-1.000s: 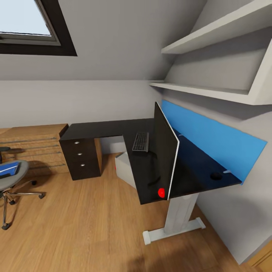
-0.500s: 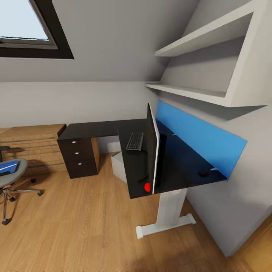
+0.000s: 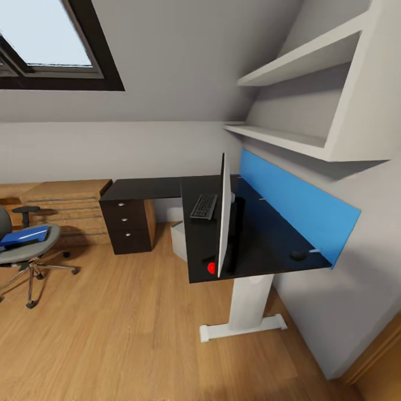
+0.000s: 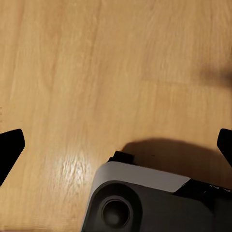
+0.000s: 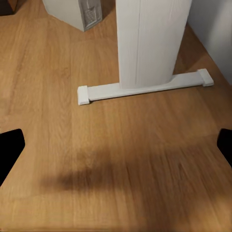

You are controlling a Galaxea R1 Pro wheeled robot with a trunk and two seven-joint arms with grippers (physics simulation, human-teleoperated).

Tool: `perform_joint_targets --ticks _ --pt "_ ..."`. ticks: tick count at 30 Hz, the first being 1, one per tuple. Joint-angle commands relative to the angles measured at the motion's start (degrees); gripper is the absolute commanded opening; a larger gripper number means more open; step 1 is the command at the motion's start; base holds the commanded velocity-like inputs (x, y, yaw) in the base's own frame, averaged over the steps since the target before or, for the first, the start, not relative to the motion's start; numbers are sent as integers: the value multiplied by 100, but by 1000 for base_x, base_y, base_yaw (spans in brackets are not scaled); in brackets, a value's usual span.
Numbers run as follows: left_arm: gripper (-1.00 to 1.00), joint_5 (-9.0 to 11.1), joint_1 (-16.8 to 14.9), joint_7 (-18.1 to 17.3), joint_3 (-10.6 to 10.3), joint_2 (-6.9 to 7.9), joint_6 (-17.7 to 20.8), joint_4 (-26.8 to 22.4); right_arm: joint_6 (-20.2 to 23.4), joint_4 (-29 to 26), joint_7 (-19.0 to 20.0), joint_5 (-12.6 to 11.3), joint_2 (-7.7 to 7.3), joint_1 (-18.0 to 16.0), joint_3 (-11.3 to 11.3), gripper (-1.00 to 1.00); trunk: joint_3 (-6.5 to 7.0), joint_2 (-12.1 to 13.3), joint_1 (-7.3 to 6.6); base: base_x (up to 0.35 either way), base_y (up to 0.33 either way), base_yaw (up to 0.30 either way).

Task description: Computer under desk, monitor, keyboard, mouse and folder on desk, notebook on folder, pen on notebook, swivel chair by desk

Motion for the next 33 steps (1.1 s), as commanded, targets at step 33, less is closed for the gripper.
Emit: perform_joint_targets --ticks 33 --pt "100 43 -4 -30 39 227 8 2 2831 -3805 -1302 -96 -581 -681 15 100 572 1321 -725 0 -1 12"
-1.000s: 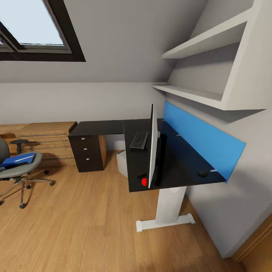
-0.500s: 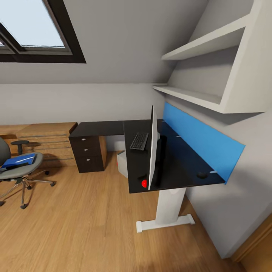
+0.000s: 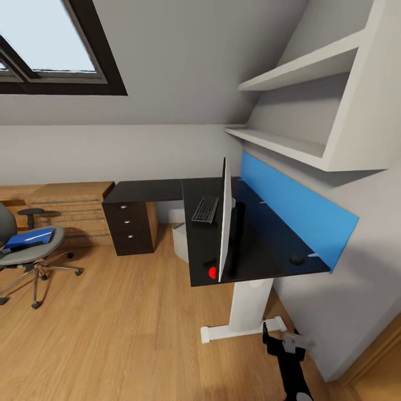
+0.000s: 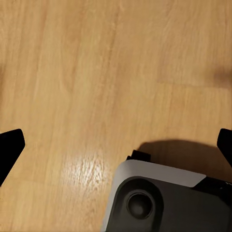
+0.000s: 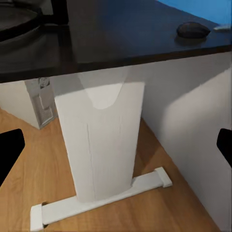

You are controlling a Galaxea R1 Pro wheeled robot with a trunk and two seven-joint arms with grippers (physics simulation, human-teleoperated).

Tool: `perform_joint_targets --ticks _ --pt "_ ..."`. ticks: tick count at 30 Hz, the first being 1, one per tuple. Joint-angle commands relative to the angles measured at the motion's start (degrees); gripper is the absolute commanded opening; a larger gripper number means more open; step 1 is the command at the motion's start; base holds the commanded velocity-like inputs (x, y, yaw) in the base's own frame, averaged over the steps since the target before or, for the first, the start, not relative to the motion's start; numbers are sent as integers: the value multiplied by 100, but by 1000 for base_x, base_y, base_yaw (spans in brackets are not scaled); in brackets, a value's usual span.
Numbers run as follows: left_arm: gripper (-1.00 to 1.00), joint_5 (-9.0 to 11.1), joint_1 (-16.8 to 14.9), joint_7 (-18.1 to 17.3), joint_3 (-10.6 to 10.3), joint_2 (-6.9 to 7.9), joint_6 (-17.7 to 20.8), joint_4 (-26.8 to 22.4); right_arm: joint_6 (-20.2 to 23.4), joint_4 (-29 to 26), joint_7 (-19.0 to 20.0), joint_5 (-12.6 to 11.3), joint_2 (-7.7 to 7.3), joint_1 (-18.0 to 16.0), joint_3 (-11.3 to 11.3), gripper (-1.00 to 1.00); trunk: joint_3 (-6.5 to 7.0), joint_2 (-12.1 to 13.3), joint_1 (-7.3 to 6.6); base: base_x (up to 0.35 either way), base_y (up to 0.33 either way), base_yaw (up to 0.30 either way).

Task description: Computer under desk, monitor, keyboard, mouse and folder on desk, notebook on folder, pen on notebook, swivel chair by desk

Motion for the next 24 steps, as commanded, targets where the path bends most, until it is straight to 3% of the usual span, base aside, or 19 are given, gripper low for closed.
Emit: perform_joint_targets --ticks 1,4,6,7,9,10,12,19,22,23,24 --pt "100 17 -3 -21 39 -2 -24 2 249 -65 -51 -69 -29 -150 44 100 10 36 -22 0 0 0" --pt "100 17 -3 -27 39 2 -27 2 1566 -109 -91 -85 -105 -957 29 100 28 76 -44 0 0 0" --pt "100 17 -3 -30 39 2 -34 2 2041 54 -98 -94 -120 -1327 3 100 28 76 -44 0 0 0" --pt "100 14 -3 -33 39 9 -44 2 2423 312 -103 -103 -127 -1703 -39 100 28 76 -44 0 0 0" --pt "100 12 -3 -39 39 16 -53 2 2706 635 -106 -114 -134 -2078 -97 100 28 76 -44 0 0 0" --pt "100 12 -3 -43 39 22 -63 2 2965 1161 -102 -159 -141 -2612 -222 100 28 76 -44 0 0 0" --pt "100 9 -3 -48 40 29 -81 2 3198 1926 -100 -284 -141 -3286 -447 100 28 76 -44 39 0 0" --pt "100 8 -3 -48 39 30 -76 2 3176 2003 -111 -303 -151 -3390 -498 100 28 76 -44 265 -60 0" --pt "100 3 -3 -48 39 30 -76 2 2968 2013 -122 -304 -155 -3391 -611 100 28 76 -44 311 -163 0" --pt "100 0 -3 -48 39 30 -76 2 2867 2038 -321 -304 -162 -3392 -960 100 28 76 -44 302 -194 0" --pt "100 0 -3 -48 39 30 -76 2 2846 2043 -378 -302 -164 -3392 -1033 100 28 76 -44 297 -199 0"
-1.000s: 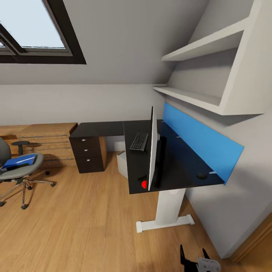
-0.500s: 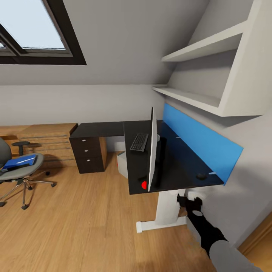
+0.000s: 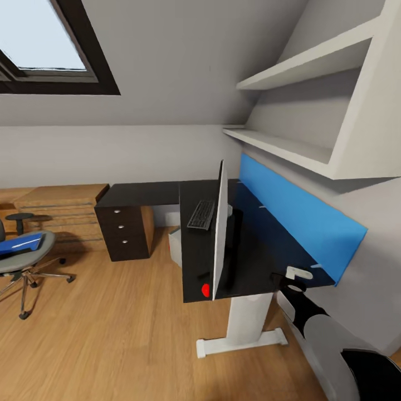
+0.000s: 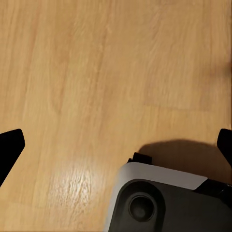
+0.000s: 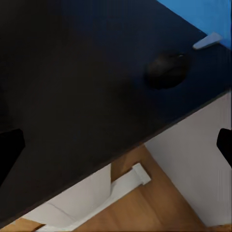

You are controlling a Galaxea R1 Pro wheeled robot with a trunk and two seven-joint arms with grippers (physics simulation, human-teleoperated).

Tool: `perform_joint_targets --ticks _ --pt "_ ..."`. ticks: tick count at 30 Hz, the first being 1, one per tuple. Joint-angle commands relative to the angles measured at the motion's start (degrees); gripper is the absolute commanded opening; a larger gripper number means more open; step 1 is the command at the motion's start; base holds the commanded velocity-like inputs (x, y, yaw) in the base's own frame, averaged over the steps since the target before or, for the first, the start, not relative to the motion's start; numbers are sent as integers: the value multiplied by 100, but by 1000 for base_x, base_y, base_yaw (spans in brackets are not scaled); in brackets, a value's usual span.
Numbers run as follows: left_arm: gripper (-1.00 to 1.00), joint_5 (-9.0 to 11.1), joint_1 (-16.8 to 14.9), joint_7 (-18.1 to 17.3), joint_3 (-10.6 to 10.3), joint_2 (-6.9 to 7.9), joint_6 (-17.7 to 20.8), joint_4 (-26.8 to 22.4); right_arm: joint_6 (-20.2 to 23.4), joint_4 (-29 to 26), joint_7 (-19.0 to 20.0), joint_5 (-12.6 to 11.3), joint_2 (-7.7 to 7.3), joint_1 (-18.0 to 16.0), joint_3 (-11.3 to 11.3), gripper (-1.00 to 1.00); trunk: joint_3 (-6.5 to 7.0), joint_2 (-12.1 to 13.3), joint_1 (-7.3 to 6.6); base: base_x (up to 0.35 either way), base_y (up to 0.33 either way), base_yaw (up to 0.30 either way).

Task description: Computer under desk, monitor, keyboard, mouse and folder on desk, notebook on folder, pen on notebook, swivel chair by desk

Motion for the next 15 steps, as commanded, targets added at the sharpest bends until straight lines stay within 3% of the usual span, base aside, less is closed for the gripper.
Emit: perform_joint_targets --ticks 1,15 --pt "100 15 -3 -14 39 -3 -25 3 -34 4 -43 -50 -4 -3 -49 100 -7 -5 4 292 -204 0" --pt "100 15 -3 -9 39 47 -33 3 -164 250 -178 -45 -209 -3 -160 100 -7 -5 4 273 -225 0"
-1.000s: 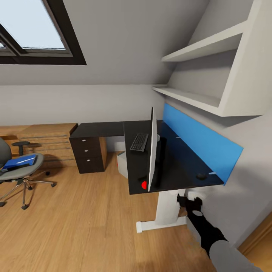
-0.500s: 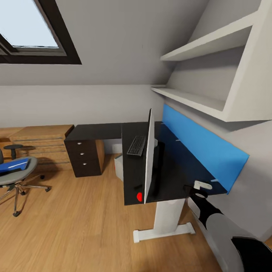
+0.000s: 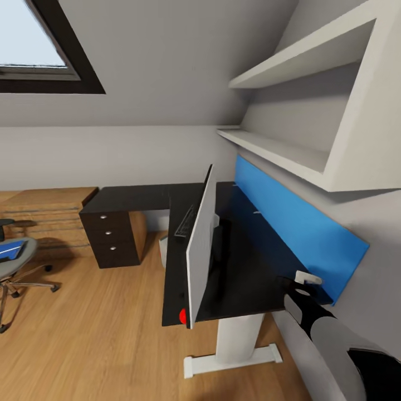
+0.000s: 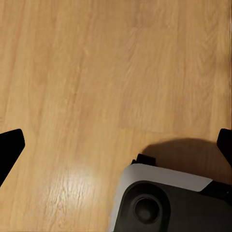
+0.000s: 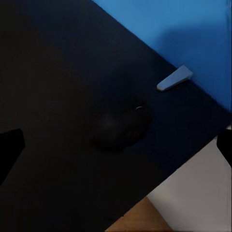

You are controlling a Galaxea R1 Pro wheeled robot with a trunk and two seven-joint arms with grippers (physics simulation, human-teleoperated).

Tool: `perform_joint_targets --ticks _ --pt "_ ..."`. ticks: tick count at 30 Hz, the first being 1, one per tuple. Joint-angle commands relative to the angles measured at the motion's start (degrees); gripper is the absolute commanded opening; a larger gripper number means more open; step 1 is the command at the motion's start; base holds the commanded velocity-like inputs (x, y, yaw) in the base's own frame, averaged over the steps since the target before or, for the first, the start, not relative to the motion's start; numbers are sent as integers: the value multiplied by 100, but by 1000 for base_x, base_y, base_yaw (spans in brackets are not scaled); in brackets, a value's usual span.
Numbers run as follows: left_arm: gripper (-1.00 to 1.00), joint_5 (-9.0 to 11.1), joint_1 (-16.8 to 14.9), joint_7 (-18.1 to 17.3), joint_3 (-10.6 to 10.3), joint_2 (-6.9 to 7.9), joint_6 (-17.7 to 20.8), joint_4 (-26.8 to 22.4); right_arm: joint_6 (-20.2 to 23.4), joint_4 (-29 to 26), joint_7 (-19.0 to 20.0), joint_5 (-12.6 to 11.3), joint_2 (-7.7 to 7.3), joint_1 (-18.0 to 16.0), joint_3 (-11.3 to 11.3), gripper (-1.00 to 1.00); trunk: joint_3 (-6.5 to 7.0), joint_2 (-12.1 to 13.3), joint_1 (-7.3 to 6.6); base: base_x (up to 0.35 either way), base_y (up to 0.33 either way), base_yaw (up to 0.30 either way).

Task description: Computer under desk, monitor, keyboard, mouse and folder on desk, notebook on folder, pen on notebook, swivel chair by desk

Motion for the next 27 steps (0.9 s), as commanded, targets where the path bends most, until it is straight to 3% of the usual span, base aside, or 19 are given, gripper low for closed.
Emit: perform_joint_targets --ticks 1,8,13,27 --pt "100 15 -4 -17 38 4 -25 3 -29 30 -21 -56 -12 -4 -3 100 -7 -5 3 257 -242 0" --pt "100 23 -4 -17 38 65 -25 3 -11 135 -256 -56 -63 -4 4 100 -7 -5 3 226 -220 0" --pt "100 23 -4 -17 42 70 -25 3 723 96 -269 -81 -42 -4 9 100 -7 -5 3 16 -16 0" --pt "100 23 -4 -17 40 70 -25 3 787 91 -243 -91 -31 -4 12 100 -7 -5 3 104 0 0"
